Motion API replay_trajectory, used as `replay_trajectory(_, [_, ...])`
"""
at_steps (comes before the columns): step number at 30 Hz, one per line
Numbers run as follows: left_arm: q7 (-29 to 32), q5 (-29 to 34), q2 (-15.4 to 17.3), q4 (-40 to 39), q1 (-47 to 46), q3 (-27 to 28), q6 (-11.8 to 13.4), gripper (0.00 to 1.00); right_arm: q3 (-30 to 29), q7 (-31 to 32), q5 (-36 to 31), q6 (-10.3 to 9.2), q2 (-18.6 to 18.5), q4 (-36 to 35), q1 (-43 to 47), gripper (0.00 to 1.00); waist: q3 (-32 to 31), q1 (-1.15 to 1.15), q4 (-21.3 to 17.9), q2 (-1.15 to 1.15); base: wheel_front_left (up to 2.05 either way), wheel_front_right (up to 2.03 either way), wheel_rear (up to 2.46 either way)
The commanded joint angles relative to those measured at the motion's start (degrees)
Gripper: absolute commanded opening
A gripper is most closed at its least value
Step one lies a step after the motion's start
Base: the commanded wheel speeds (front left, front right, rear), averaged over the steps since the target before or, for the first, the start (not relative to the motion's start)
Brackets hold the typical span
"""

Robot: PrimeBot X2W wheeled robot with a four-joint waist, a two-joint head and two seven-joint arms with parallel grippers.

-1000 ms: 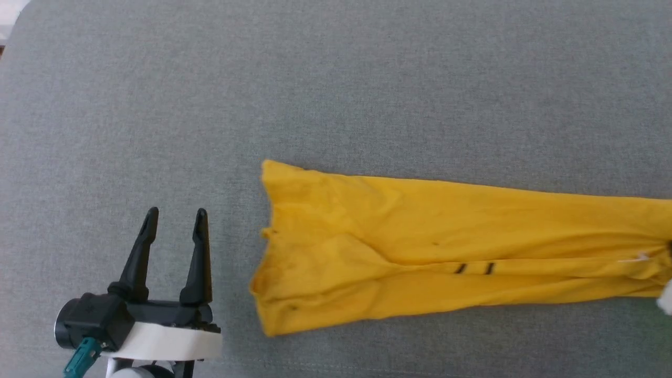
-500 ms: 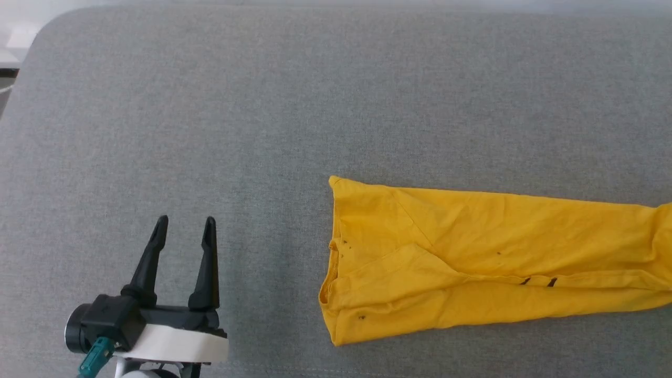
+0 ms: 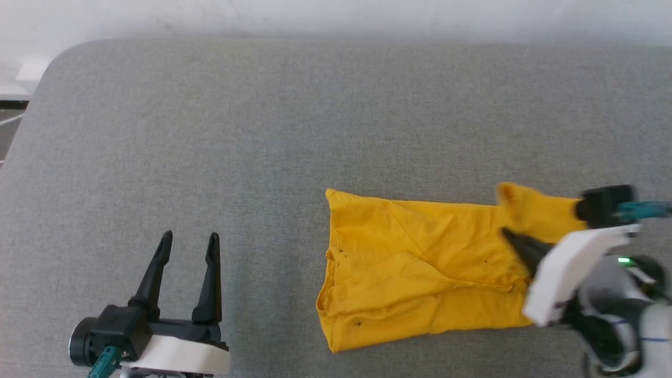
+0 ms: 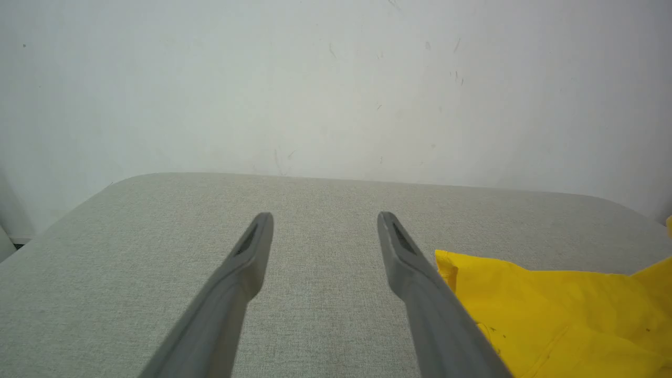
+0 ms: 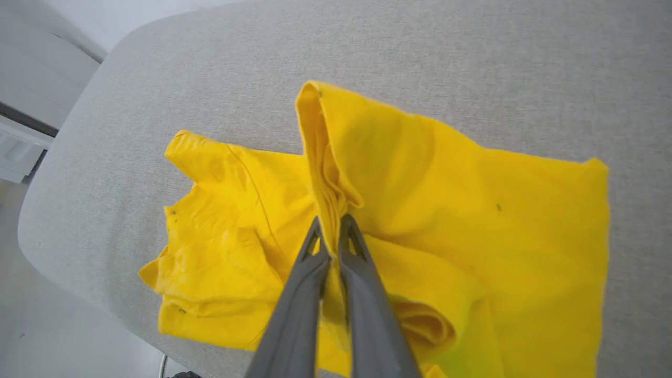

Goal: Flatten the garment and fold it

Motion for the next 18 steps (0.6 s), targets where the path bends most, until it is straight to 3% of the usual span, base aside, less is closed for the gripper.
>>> replay_trajectory(1, [-0.27, 0.39, -0.33, 0.14, 0.62, 0.19, -0.11, 1.0, 0.51, 0.14, 0.33, -0.05, 0.2, -0.33, -0.15, 0.0, -0.24, 0.01, -0.03, 0.0, 0.0, 0.0, 0.0])
replay_trajectory(11, [-0.27, 0.08, -0.56, 0.99, 0.8, -0.69, -0.43, 1.0, 17.37, -1.2, 2.55, -0.05, 1.96, 4.57, -5.74, 0.0, -1.11, 0.01, 1.51, 0.0, 0.0, 0.0, 0.0])
replay_trajectory(18, [-0.27, -0.44, -0.84, 1.89, -0.25, -2.08, -0.7, 1.0, 20.9, -5.53, 1.25, -0.05, 2.43, 14.5, -10.09, 0.0, -0.54, 0.01, 4.2, 0.0, 0.0, 0.0, 0.0])
